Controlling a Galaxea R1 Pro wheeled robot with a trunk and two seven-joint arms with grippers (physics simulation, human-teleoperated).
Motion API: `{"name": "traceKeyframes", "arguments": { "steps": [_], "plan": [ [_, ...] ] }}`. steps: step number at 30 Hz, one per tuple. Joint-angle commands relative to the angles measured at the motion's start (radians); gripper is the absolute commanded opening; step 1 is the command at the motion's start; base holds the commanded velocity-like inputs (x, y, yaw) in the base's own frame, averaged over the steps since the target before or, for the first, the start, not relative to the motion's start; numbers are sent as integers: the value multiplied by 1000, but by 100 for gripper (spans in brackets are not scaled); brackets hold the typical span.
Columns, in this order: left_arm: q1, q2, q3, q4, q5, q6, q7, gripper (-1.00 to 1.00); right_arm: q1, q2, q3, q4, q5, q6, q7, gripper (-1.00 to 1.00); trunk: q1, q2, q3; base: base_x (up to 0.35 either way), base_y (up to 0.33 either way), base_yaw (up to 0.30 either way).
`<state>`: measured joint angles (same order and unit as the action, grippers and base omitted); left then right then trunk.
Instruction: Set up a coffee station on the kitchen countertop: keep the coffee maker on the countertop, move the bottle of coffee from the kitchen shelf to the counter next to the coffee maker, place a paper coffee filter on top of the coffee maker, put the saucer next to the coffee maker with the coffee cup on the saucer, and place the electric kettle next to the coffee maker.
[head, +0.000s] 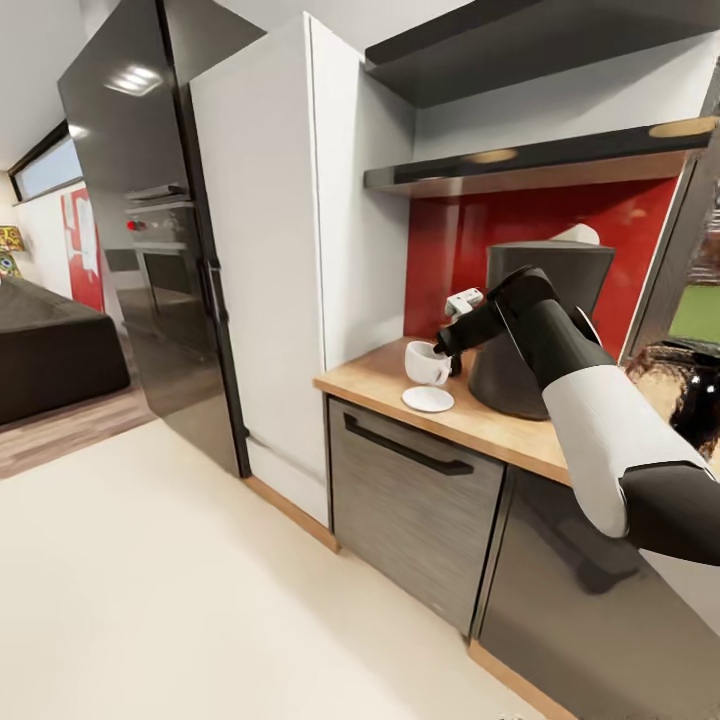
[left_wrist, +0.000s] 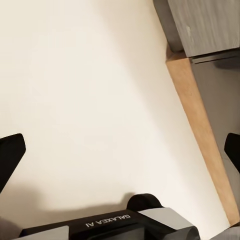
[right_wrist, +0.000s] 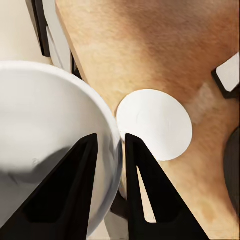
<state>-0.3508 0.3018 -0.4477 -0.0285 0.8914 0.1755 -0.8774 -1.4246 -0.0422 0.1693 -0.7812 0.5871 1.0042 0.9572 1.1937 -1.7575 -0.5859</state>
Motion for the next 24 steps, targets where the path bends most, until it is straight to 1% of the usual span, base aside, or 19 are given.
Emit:
{"name": "traceKeyframes", "arguments": {
  "steps": [1,8,12,19,24],
  "plan": [
    [0,0,-6,-1,11,10,-3,100,-1,-1,2,-1,10,2,11,-100,0,-1,0,18,36,-219],
    [0,0,-6,-1,11,10,-3,100,-1,-1,2,-4,10,2,11,-100,0,-1,5,11,31,-216],
    [0,0,-6,-1,11,10,-2,100,-1,-1,2,-5,10,2,11,-100,0,-1,6,70,219,-60],
    [0,0,-6,-1,11,10,-2,100,-1,-2,1,-3,11,2,11,-100,0,-1,6,92,290,-23],
    [0,0,-6,-1,11,9,-3,100,-1,-2,2,-1,11,2,11,-100,0,-1,11,27,110,-146]
  ]
}}
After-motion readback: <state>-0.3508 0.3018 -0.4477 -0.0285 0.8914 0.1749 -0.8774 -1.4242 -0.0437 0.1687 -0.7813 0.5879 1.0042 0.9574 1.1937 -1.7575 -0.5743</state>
